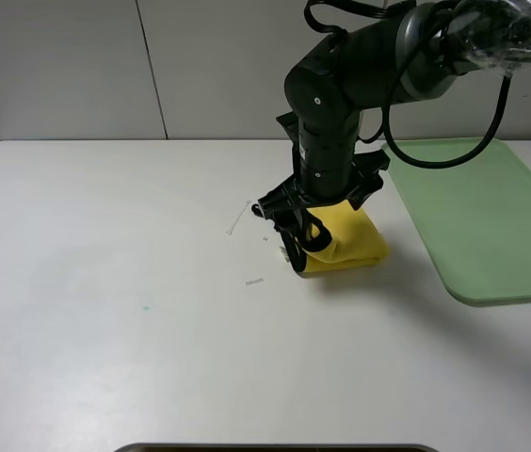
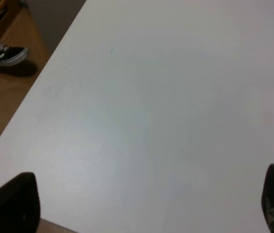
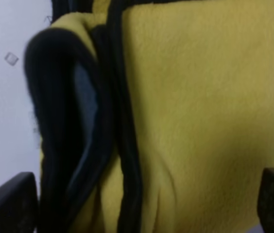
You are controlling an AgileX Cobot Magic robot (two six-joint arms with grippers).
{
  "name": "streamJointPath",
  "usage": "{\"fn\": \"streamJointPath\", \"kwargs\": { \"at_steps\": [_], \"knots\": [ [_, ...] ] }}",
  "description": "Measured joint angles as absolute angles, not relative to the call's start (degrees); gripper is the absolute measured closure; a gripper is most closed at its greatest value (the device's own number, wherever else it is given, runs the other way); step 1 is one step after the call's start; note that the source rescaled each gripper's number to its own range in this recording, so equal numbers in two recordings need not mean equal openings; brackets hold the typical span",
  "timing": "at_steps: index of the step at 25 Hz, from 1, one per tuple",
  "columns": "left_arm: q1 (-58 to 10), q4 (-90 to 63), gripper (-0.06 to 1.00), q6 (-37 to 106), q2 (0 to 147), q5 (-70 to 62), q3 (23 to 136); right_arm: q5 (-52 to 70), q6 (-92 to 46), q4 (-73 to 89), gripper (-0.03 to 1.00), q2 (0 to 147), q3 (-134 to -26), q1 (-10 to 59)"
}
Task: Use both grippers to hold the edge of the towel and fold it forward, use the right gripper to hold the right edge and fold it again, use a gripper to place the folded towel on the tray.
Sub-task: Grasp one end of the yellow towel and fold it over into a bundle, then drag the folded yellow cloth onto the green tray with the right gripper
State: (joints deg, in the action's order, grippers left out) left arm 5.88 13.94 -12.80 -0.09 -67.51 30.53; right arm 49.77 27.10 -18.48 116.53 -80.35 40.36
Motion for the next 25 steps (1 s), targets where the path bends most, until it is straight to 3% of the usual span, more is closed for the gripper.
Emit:
{"fn": "streamJointPath", "kwargs": {
  "at_steps": [16, 25],
  "knots": [
    [5.9, 13.9, 0.04, -12.8, -0.1, -67.5, 30.5, 60.6, 16.8, -18.2, -0.03, 113.9, -94.0, 39.6],
    [5.9, 13.9, 0.04, -12.8, -0.1, -67.5, 30.5, 62.8, 5.6, -12.5, -0.03, 113.9, -94.1, 30.2]
  ]
}}
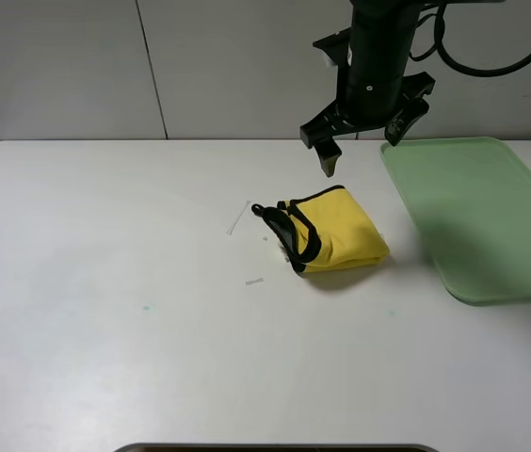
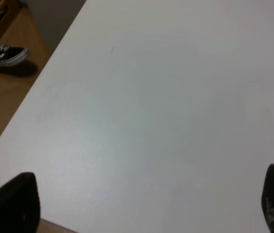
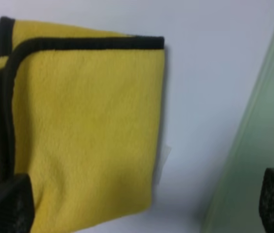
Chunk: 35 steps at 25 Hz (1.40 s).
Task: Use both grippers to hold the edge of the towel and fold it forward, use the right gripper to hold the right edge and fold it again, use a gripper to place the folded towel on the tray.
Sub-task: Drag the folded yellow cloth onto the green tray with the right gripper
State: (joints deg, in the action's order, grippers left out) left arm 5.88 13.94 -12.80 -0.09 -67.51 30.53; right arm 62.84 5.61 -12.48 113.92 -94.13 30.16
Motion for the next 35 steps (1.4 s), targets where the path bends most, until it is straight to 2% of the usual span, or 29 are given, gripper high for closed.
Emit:
{"fn": "streamJointPath", "kwargs": {
  "at_steps": [5, 10, 35],
  "knots": [
    [5.9, 13.9, 0.04, -12.8, -0.1, -67.5, 30.5, 61.5, -1.5, -7.0, -0.03, 116.0, -94.2, 26.3],
    [5.9, 13.9, 0.04, -12.8, -0.1, -67.5, 30.5, 60.8, -3.0, -6.4, -0.03, 120.6, -94.2, 24.1],
    [5.9, 13.9, 0.04, -12.8, -0.1, -67.5, 30.5, 52.9, -4.5, -4.8, -0.03, 132.2, -94.5, 24.0]
  ]
}}
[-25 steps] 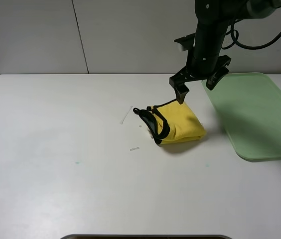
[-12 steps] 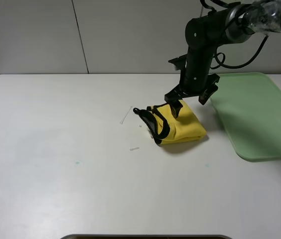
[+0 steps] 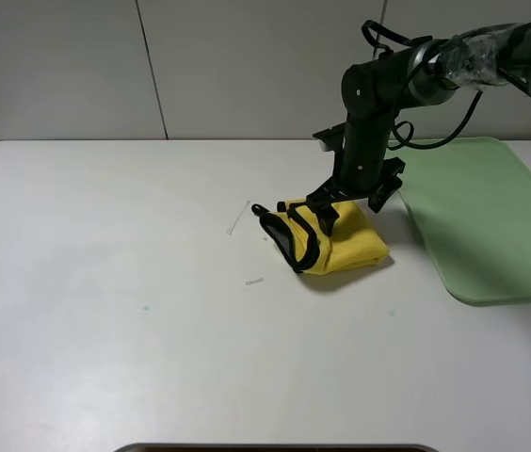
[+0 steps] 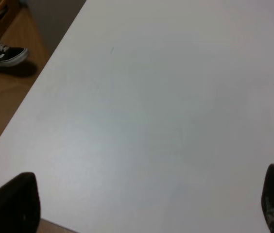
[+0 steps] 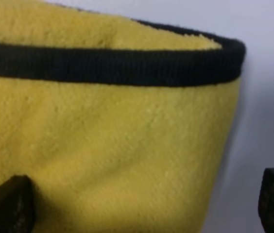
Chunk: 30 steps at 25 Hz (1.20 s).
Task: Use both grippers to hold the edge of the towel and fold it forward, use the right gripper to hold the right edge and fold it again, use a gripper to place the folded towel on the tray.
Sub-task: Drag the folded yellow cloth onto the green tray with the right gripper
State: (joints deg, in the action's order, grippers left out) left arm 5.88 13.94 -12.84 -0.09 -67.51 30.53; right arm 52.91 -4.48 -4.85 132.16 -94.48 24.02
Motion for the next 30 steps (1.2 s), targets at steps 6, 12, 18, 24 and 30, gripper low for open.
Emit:
{"fn": "streamJointPath", "kwargs": {
  "at_steps": [6, 12, 18, 24, 30],
  "knots": [
    [5.9, 13.9, 0.04, -12.8, -0.1, -67.5, 30.5, 53.0, -4.7, -4.7, -0.03, 132.4, -94.7, 24.0],
    [5.9, 13.9, 0.04, -12.8, -0.1, -67.5, 30.5, 53.1, -4.8, -3.2, 0.18, 132.5, -94.7, 24.0],
    [5.9, 13.9, 0.04, -12.8, -0.1, -67.5, 30.5, 52.9, -4.8, -2.3, 0.65, 132.6, -94.7, 24.2],
    [5.9, 13.9, 0.04, -12.8, -0.1, -67.5, 30.5, 52.9, -4.8, -2.6, 0.84, 132.6, -94.7, 24.2],
    [5.9, 13.9, 0.04, -12.8, -0.1, -67.5, 30.5, 52.9, -4.8, -2.8, 0.84, 132.4, -94.7, 24.2]
  ]
}}
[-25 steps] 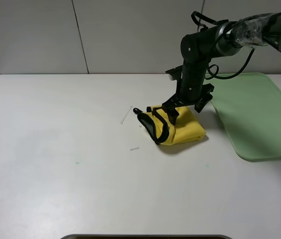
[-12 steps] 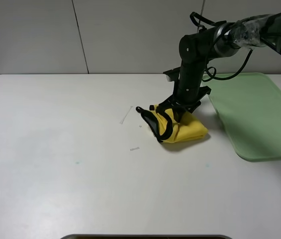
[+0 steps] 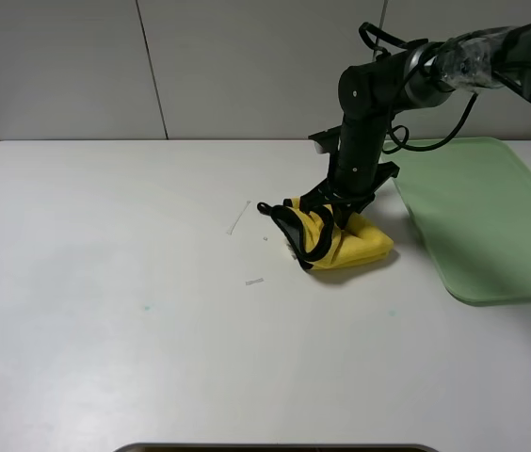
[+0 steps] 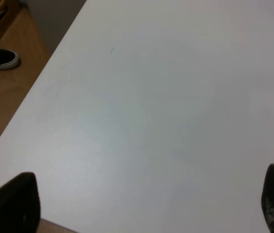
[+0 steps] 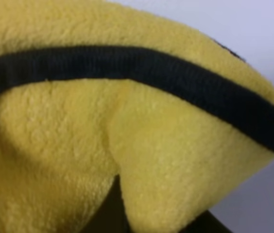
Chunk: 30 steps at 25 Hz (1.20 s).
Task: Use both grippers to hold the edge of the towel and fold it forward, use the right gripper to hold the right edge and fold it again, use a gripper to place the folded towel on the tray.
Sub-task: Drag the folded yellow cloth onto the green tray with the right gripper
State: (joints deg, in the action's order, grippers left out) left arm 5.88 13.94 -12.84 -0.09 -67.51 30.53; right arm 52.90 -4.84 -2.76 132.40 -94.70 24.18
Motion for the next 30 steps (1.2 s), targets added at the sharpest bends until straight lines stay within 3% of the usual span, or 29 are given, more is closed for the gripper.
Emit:
{"fn": "streamJointPath", "kwargs": {
  "at_steps": [21, 30],
  "knots": [
    [5.9, 14.0, 0.04, -12.8, -0.1, -67.5, 30.5, 53.8, -0.9, -16.2, 0.84, 125.3, -94.5, 24.0],
    [5.9, 14.0, 0.04, -12.8, -0.1, -67.5, 30.5, 53.8, 0.0, -17.8, 0.84, 124.6, -94.5, 18.3]
  ]
}}
